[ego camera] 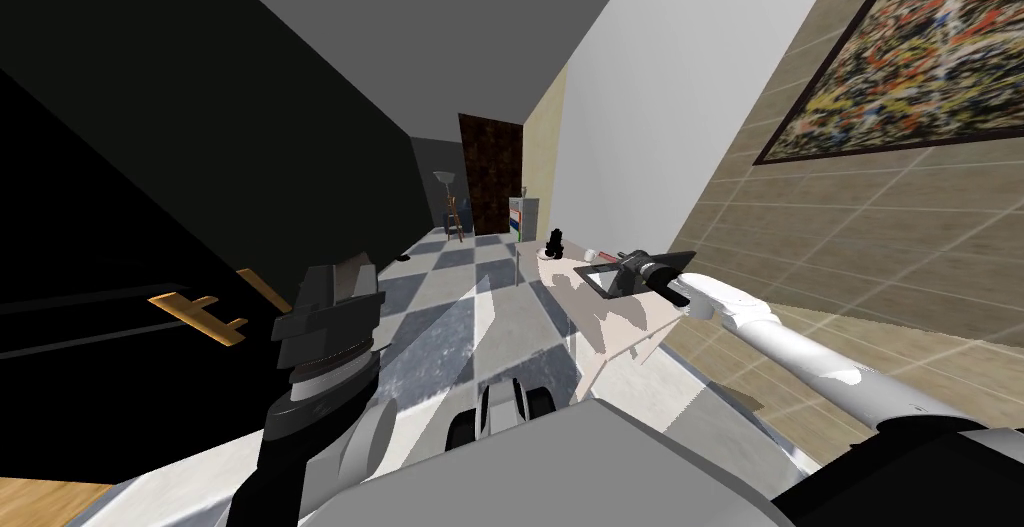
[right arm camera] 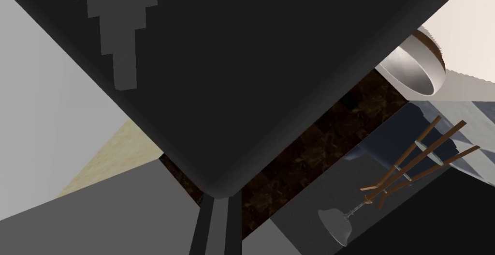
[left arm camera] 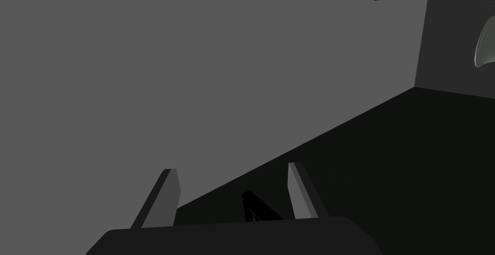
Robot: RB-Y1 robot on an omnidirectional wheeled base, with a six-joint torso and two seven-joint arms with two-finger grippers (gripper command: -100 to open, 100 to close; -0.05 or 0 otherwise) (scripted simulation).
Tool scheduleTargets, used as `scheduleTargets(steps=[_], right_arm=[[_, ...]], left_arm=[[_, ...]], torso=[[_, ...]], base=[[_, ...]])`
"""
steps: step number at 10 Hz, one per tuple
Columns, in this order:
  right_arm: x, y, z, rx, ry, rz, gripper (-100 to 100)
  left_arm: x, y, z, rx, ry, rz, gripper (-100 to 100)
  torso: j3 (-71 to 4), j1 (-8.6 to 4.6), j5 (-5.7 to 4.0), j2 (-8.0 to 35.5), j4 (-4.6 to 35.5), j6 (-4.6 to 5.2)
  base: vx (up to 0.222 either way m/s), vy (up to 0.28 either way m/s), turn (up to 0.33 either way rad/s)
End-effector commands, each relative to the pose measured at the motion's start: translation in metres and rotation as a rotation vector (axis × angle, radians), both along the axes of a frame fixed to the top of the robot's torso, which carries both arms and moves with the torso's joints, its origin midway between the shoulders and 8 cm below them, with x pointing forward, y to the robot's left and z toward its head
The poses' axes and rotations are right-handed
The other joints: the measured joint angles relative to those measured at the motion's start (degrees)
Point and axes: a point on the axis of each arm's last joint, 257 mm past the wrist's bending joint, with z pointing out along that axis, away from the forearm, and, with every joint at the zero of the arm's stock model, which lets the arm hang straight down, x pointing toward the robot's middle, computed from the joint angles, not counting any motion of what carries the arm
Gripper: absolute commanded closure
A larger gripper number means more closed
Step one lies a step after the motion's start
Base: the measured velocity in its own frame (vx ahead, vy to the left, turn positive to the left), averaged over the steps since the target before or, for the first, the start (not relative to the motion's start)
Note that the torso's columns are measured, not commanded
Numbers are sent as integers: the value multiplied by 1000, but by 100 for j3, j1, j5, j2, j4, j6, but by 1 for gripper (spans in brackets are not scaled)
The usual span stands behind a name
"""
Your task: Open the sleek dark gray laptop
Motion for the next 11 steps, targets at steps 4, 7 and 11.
scheduleTargets(steps=[4,7,11], right_arm=[[2,7,-15,-106,3,-35,-100],[3,13,-22,-157,4,-54,-100],[4,16,-26,-183,5,-65,-100]], left_arm=[[0,0,0,0,0,0,0],[0,0,0,0,0,0,0],[0,0,0,0,0,0,0]], torso=[[22,7,4,35,13,-3],[21,10,5,32,12,-3],[17,13,6,26,10,-3]], base=[[-37,-34,15],[-43,-27,14],[-26,-18,8]])
